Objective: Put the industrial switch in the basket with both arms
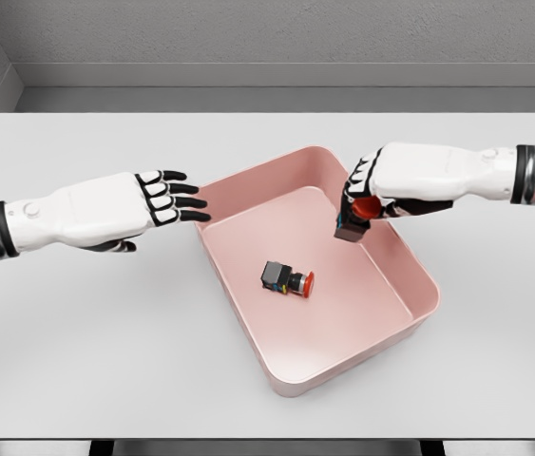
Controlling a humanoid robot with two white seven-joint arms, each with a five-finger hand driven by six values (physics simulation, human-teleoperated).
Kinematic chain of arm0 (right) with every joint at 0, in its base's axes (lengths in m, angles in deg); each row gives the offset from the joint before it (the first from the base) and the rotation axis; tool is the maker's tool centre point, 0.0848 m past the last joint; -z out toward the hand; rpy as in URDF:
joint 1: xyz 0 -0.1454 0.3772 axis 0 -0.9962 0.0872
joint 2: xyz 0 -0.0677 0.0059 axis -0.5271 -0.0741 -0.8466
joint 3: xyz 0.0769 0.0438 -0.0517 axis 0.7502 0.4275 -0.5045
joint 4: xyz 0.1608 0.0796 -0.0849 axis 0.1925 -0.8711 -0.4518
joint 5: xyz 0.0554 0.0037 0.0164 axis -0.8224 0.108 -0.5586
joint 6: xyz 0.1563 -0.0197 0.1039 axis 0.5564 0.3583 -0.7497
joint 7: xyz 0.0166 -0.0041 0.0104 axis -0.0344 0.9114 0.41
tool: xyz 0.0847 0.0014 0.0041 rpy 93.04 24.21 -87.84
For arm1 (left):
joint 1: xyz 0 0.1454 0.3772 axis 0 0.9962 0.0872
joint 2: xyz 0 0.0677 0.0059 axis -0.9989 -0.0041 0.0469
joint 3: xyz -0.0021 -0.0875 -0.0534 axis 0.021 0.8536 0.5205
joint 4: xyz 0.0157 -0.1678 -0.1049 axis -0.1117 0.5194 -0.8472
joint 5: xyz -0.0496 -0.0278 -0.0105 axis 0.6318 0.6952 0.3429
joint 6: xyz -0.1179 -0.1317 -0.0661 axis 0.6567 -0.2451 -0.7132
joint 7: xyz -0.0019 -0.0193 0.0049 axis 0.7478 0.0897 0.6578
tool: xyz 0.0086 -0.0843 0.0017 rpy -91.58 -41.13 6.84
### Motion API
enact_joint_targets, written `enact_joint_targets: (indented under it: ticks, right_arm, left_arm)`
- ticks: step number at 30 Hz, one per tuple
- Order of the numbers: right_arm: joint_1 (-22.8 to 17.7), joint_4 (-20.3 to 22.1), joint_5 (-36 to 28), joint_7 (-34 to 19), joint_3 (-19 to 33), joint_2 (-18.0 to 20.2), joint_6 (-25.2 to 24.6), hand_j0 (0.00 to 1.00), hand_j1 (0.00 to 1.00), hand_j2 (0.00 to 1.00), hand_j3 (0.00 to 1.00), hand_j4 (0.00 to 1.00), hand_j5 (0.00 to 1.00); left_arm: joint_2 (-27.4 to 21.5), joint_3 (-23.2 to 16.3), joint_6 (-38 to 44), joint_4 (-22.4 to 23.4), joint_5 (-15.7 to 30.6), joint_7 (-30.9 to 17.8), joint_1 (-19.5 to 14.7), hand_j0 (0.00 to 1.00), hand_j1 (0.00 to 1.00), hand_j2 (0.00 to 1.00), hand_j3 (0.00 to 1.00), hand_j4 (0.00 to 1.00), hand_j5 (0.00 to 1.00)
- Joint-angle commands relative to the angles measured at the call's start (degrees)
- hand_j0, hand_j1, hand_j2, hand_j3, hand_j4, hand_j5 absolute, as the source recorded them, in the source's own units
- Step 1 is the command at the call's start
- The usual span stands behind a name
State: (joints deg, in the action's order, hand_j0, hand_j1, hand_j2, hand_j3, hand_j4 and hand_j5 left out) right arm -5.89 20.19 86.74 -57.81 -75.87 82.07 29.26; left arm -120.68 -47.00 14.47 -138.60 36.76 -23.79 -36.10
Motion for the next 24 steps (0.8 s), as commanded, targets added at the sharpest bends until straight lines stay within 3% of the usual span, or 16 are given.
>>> enact_joint_targets:
  ticks: [1,2,3,4,13,24]
  right_arm:
    - [0.0,0.0,-0.4,-0.4,-0.2,-0.7,-0.1,0.56,0.56,0.56,0.56,0.56,0.56]
    - [0.1,0.0,-0.4,-0.4,-0.4,-0.8,-0.1,0.64,0.64,0.64,0.64,0.64,0.64]
    - [0.2,-0.1,-0.4,-0.2,-0.4,-1.1,-0.1,0.96,0.96,0.96,0.96,0.96,0.96]
    - [0.3,-0.1,-0.3,-0.1,-0.4,-1.6,-0.1,1.00,1.00,1.00,1.00,1.00,1.00]
    - [1.5,-0.1,-0.3,0.1,0.3,-0.7,-0.1,1.00,1.00,1.00,1.00,1.00,1.00]
    - [-0.6,-0.6,-0.4,0.2,4.4,8.7,-0.1,1.00,1.00,1.00,1.00,1.00,1.00]
  left_arm:
    - [-0.1,0.0,0.0,0.1,0.3,0.0,0.0,1.00,1.00,1.00,1.00,1.00,1.00]
    - [0.0,0.0,0.0,0.1,0.3,0.0,0.0,1.00,1.00,1.00,1.00,1.00,1.00]
    - [0.0,0.0,0.0,0.1,0.3,0.0,0.0,1.00,1.00,1.00,1.00,1.00,1.00]
    - [0.0,0.0,0.0,0.1,0.3,0.0,0.0,1.00,1.00,1.00,1.00,1.00,1.00]
    - [0.0,-0.1,0.0,0.2,0.3,0.0,0.0,1.00,1.00,1.00,1.00,1.00,1.00]
    - [0.4,-0.1,0.0,0.2,0.3,0.0,-0.1,1.00,1.00,1.00,1.00,1.00,1.00]
